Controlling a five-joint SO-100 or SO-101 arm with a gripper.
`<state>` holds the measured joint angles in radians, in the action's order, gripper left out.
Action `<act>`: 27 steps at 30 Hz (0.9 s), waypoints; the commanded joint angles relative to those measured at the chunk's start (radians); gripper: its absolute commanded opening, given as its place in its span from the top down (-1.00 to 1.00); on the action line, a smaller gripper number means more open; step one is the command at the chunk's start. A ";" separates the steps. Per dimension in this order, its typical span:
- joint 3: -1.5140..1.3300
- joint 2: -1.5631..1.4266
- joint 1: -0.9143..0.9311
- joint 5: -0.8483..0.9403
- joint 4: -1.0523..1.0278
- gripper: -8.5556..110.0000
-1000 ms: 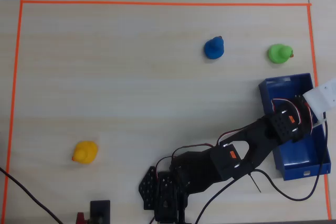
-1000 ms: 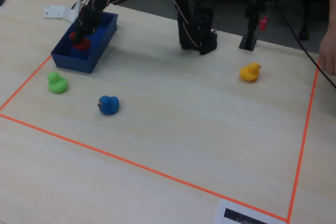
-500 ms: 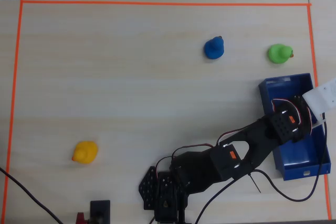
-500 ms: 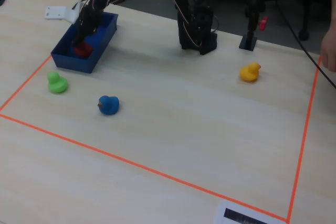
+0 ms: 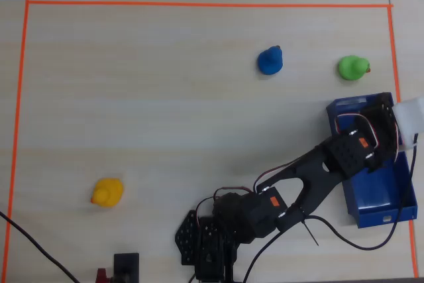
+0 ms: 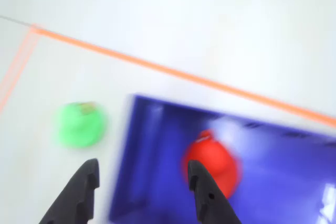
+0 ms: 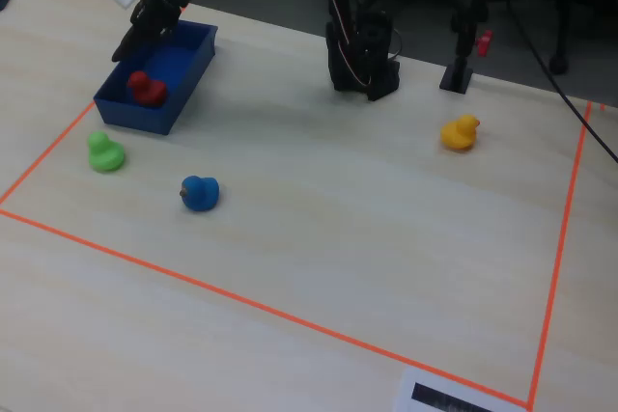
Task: Grasp red duck and put it into box.
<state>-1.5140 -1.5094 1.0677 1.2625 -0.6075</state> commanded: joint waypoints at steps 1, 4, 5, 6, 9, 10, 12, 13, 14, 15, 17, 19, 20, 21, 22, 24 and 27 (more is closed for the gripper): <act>0.046 -0.218 -0.187 -0.043 -0.144 0.79; -0.009 -0.367 -0.377 -0.012 -0.367 0.85; -0.058 -0.425 -0.443 0.005 -0.423 0.85; -0.123 -0.486 -0.508 0.044 -0.482 0.85; -0.368 -0.687 -0.670 0.127 -0.630 0.85; -0.448 -0.756 -0.713 0.155 -0.663 0.85; -0.611 -0.896 -0.781 0.230 -0.718 0.85; -0.692 -0.962 -0.811 0.259 -0.733 0.85; -0.772 -1.031 -0.838 0.261 -0.744 0.85; -0.847 -1.100 -0.865 0.261 -0.756 0.85; -0.986 -1.236 -0.916 0.284 -0.787 0.85; -1.114 -1.368 -0.963 0.324 -0.813 0.85; -1.169 -1.424 -0.979 0.345 -0.818 0.85; -1.218 -1.473 -0.992 0.364 -0.813 0.85; -1.264 -1.511 -1.003 0.382 -0.801 0.85; -1.348 -1.563 -1.019 0.405 -0.744 0.85; -1.450 -1.603 -1.037 0.436 -0.652 0.85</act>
<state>-2.8670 -3.0756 0.0537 1.6720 -1.3346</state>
